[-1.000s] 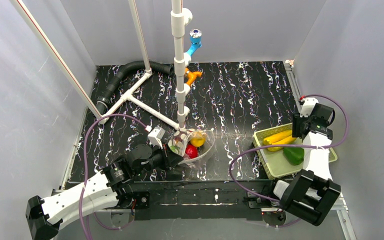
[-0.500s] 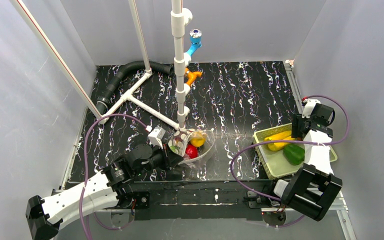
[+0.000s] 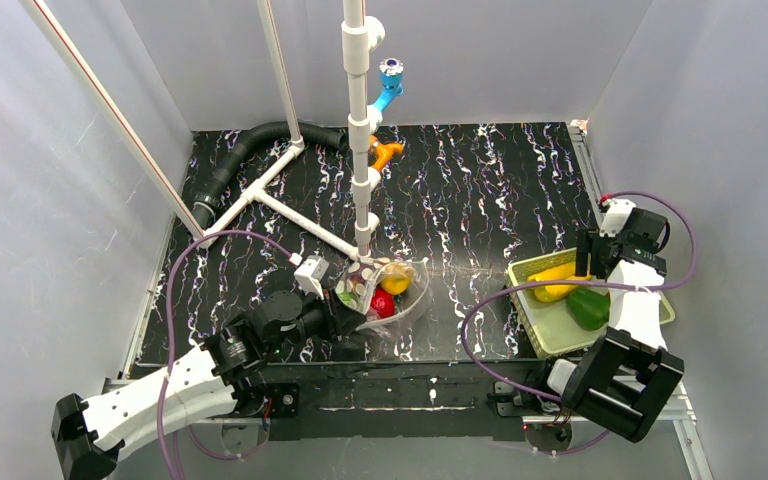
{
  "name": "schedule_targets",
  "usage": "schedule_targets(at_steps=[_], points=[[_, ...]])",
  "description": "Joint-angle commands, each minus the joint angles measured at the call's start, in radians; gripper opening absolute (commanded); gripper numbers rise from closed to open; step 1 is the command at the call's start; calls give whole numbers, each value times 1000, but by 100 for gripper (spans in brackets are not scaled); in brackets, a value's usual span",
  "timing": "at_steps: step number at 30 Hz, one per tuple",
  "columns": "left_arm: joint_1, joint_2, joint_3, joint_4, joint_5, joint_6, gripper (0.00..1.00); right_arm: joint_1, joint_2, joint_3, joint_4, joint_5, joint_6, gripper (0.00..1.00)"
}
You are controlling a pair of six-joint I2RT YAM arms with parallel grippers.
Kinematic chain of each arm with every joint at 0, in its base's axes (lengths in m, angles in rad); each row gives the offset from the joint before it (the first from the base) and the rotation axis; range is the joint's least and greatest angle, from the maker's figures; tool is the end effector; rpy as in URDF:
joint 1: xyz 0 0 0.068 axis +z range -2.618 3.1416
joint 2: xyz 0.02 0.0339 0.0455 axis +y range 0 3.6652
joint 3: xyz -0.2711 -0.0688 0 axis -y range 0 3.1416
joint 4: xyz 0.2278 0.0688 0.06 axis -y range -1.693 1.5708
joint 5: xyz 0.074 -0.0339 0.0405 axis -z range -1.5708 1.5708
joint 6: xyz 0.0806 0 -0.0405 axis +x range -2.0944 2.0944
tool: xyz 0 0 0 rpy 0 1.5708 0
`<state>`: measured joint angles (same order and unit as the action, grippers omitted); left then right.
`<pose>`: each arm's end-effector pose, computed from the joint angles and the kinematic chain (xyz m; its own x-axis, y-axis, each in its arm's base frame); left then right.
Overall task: Open the zip-top bag and remove the fake food
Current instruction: Place the fake fruit in the bin.
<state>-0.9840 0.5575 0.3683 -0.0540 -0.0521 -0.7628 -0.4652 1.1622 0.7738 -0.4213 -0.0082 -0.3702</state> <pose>0.1003 -0.1433 0.2358 -0.6516 -0.2662 -0.7103 0.4888 0.5687 -0.6615 0.2259 -0.1127 0.2196 -0.7638 -0.0214 -0.6451 0.1794 0.9530 -0.2440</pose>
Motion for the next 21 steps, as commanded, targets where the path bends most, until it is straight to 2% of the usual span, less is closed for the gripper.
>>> schedule_targets(at_steps=[1,8,10,16,17,18,21], points=[[-2,-18,-17,29,-17,8,15,-5,-53,31,-52,-162,-17,80],[-3,-54,-29,31,-26,2,41,-5,-135,32,-114,-351,-73,79],[-3,-65,-31,28,-30,-1,56,-5,-151,34,-134,-400,-94,78],[-2,-84,-25,13,-37,-6,86,-5,-192,36,-172,-538,-120,78],[-3,-85,-22,6,-39,-7,94,-5,-194,37,-182,-565,-125,78],[-2,-89,-20,-1,-44,-6,98,-5,-194,40,-189,-587,-127,78],[-3,-94,-8,-19,-50,6,98,-5,-191,53,-212,-637,-134,77]])
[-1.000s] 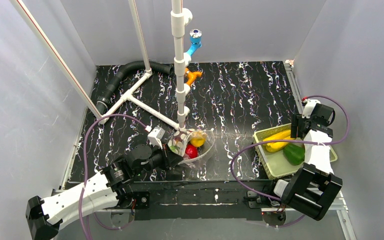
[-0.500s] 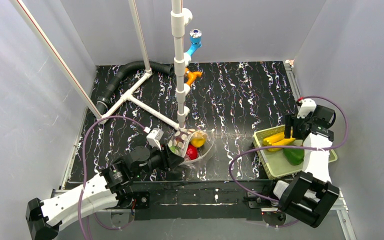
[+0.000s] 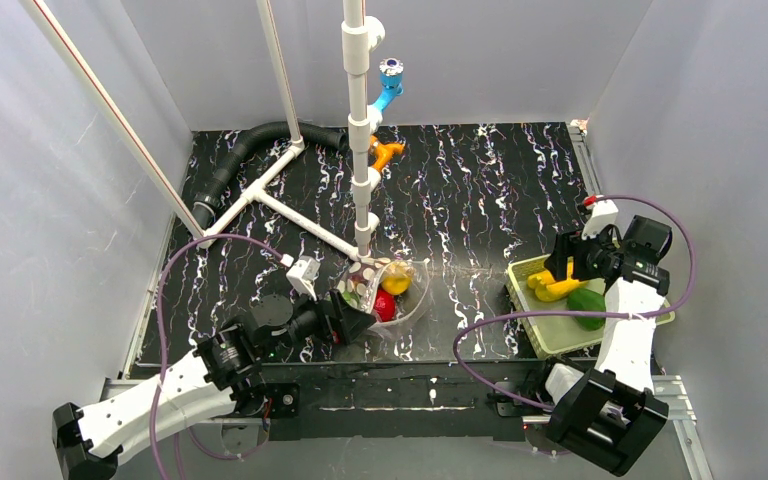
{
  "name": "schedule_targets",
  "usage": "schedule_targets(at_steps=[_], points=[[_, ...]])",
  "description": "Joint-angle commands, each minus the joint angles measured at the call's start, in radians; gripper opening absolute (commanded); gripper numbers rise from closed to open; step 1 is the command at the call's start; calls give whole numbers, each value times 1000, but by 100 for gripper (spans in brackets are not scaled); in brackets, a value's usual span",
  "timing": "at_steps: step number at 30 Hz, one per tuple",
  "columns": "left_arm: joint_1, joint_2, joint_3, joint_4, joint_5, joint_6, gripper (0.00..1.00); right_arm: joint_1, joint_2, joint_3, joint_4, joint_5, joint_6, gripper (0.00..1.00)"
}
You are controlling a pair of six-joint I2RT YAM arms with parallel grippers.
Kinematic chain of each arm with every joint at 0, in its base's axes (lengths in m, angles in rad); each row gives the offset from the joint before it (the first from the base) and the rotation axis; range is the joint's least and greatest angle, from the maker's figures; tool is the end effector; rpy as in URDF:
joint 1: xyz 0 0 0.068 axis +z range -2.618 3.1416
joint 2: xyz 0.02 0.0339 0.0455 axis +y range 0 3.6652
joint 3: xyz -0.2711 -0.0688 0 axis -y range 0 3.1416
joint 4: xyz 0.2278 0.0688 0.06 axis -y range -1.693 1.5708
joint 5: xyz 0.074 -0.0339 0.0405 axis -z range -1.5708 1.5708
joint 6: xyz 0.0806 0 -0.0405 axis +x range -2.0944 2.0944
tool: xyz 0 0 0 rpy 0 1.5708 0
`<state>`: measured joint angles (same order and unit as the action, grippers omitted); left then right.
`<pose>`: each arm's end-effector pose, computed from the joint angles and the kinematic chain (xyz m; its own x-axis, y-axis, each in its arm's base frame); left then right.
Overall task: Open the zip-top bag and remove the fake food
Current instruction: Place the fake fruit in the bin, then pick up the fake fruit from the zipper food storage bag.
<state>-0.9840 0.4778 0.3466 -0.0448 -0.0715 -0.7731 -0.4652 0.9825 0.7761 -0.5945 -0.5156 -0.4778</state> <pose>0.0961 -0.1342 0.2408 -0.6222 -0.3222 -0.7134 0.4989 0.5390 -0.6786 0.2012 -0.0565 0.2476 -0.6082 -0.1423 -0.7809 -0.2209 0.9753 -0.0057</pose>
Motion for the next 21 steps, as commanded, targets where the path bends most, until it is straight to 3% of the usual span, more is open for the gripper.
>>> schedule_targets(at_steps=[1,21], points=[[-2,-16,19,-36,-30,19,98,-4,-9,53,-42,-144,-27,77],[-2,-69,51,-111,-78,21,98,25,-27,95,-131,-346,-66,79]])
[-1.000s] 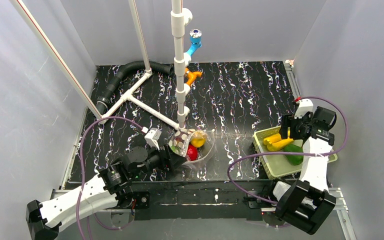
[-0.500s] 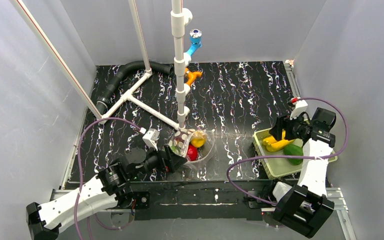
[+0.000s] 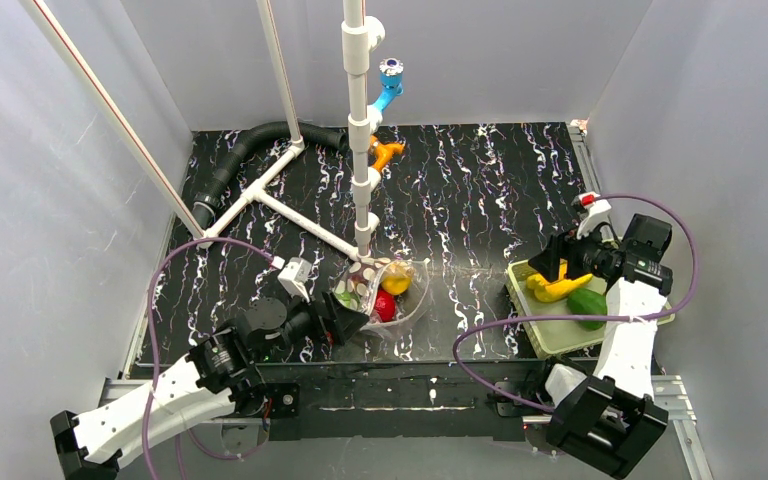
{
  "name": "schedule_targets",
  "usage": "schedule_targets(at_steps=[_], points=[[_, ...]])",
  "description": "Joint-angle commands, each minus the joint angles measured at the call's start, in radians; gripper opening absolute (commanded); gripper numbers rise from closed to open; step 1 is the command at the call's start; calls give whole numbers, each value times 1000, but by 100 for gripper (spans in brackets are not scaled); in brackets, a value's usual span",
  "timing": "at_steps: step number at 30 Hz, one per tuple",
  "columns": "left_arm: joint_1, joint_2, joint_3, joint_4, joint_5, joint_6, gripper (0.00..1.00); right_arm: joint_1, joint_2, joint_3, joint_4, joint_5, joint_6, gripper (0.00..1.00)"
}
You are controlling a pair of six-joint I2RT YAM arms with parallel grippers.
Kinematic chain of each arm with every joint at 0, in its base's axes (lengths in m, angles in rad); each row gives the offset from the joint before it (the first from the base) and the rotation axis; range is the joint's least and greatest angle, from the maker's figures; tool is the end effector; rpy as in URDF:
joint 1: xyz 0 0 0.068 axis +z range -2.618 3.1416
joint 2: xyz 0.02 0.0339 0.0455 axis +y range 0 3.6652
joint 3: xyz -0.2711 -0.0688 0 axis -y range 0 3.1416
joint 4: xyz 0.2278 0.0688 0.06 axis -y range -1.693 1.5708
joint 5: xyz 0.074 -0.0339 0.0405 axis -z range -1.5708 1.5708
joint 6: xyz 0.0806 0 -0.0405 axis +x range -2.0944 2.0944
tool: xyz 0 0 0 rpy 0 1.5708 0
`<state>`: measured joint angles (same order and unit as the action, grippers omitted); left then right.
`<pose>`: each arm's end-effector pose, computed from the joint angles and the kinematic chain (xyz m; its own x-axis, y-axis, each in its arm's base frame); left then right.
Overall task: Open the zip-top bag and remove the fake food
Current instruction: Pick up the fake fruit from the zipper food storage bag.
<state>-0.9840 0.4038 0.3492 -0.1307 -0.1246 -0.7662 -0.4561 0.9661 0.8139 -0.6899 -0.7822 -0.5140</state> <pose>0.0929 -0.1217 0.2391 -0.5995 -0.3409 -0.7241 0.4759 0.5755 -0.6650 0.1933 -0.0316 0.2634 -0.5297 -0.1286 -0.8384 -0.4242 0.8961 0.1305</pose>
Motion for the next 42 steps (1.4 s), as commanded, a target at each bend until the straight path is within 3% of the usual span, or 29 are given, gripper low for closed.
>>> schedule_targets(at_steps=[1,6,15,21,33,42], points=[[-3,8,54,-32,-28,17,98,23,-11,60,-41,-88,-36,79],[-4,9,72,-45,-47,27,98,118,-9,93,-77,-107,-63,81],[-3,54,96,-72,-77,47,98,443,-1,134,-78,-104,-84,83],[-2,69,93,-80,-104,44,98,627,58,192,-81,-155,-68,82],[-3,5,48,-168,-174,71,98,930,175,268,-97,-92,-44,81],[-3,14,43,-234,-190,124,98,1078,303,334,-2,-1,138,76]])
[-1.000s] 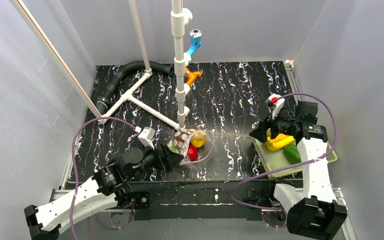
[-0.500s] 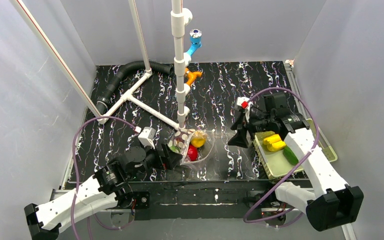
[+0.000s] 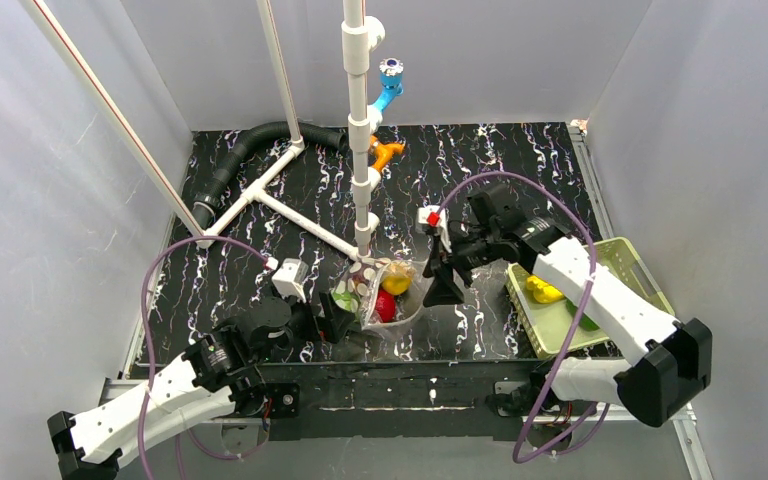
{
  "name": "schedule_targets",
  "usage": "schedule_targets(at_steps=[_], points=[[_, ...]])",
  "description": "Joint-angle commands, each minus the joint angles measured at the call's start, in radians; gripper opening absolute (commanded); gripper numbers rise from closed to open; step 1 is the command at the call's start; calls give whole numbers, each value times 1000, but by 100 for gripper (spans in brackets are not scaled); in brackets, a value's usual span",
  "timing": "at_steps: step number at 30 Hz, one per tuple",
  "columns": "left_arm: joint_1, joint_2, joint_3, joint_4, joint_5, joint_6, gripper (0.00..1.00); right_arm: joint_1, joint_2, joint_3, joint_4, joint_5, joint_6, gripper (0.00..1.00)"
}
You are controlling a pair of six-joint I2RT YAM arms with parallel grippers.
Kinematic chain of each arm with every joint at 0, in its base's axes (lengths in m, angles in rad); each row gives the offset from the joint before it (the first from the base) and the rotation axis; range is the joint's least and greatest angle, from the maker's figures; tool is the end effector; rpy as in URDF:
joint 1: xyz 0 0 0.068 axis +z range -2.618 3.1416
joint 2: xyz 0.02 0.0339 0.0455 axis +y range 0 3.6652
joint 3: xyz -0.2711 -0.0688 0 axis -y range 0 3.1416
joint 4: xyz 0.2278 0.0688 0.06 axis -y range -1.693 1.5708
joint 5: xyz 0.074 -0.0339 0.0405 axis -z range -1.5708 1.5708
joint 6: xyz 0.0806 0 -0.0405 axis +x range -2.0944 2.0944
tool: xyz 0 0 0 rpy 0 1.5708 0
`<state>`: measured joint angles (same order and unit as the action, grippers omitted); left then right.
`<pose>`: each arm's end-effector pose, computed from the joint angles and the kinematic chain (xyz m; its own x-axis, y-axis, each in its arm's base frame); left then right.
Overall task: Open the zip-top bag and remove the fake food
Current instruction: Pick up the fake fruit from the zipper food storage bag.
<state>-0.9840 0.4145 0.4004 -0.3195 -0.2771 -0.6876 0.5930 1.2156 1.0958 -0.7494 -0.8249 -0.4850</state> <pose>0.0979 -0.1074 0.2298 -0.5576 -0.2639 -0.7870 0.3933 0.7510 -0.5305 0.1677 0.1844 0.3017 -0.2003 -0.5165 -0.8325 -0.9786 0.0645 0.1954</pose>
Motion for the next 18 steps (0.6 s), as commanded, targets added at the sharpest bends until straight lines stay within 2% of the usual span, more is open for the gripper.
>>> schedule_targets(at_steps=[1,7,12,18], points=[[-3,5,-5,-52,-35,61,98,31,66,62,56,47,123,76],[-3,-10,17,-79,-12,130,98,44,88,54,112,17,213,73],[-3,-38,-4,-51,-13,162,98,79,120,40,170,25,277,65],[-3,19,-13,-17,-40,198,96,113,177,50,209,82,335,57]])
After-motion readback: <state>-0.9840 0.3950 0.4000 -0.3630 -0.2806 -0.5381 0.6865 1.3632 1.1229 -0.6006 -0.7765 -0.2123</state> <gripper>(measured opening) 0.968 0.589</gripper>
